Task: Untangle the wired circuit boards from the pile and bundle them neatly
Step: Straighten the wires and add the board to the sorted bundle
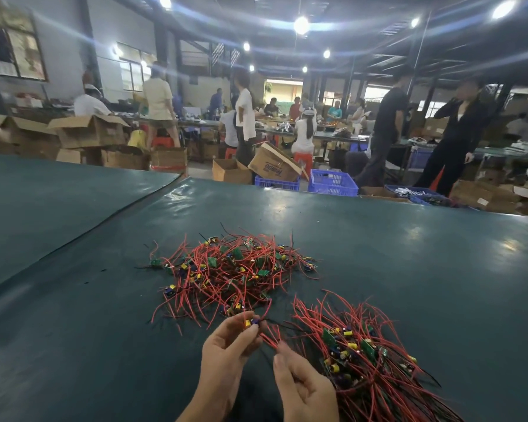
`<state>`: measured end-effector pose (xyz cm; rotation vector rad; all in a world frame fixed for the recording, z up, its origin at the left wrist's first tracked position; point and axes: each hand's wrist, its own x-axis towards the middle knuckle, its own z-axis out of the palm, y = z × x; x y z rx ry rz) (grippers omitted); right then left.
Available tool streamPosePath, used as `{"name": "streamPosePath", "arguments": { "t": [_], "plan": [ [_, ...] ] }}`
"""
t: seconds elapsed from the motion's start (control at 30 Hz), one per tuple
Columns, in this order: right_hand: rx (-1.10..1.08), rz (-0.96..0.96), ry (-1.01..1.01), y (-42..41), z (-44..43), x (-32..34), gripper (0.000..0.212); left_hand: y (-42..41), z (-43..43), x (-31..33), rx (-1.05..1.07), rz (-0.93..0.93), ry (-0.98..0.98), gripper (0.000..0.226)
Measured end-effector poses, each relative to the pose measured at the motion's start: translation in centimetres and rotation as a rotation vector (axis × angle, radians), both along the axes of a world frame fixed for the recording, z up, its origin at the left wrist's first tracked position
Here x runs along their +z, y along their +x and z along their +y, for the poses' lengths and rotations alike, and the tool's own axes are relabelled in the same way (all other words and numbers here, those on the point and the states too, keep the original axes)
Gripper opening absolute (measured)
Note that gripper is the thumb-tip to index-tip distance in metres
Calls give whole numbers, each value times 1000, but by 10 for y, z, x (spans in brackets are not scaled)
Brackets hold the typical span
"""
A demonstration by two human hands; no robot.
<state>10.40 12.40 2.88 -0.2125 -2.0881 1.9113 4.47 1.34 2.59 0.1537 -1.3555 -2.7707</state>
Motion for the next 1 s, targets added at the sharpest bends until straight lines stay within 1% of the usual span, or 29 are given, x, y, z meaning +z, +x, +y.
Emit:
{"name": "streamPosePath", "arguments": {
  "t": [0.07,0.17,0.23,0.33,0.37,0.4,0.5,0.53,0.63,0.8,0.93,1.0],
  "plan": [
    [-21,-14,65,-3,-1,-1,27,4,5,-1,-74,28,-36,19],
    [-55,-53,81,-7,1,-1,39,10,11,-1,-161,90,-134,20],
    [-62,-64,132,-7,3,2,48,10,12,-1,-159,108,-174,18],
    [-82,-17,148,-7,4,3,58,7,10,-2,-140,98,-180,17],
    [-83,-5,145,-8,4,2,57,7,9,-2,-138,97,-191,18],
    [-75,2,126,-9,4,1,51,7,8,-3,-142,99,-211,18],
    [-69,3,76,-11,2,-1,16,10,9,-2,-216,133,-263,12],
    [-94,8,68,-11,2,-1,15,11,9,-1,-241,145,-275,12],
    [-164,21,5,-12,7,0,21,12,9,-2,-289,170,-282,10],
    [-183,23,-50,-11,9,2,19,10,6,-5,-337,161,-332,21],
    [-202,64,-34,-9,11,4,20,9,7,-5,-323,94,-256,17],
    [-200,76,-67,-9,10,4,23,9,8,-4,-298,69,-194,17]
  ]
}}
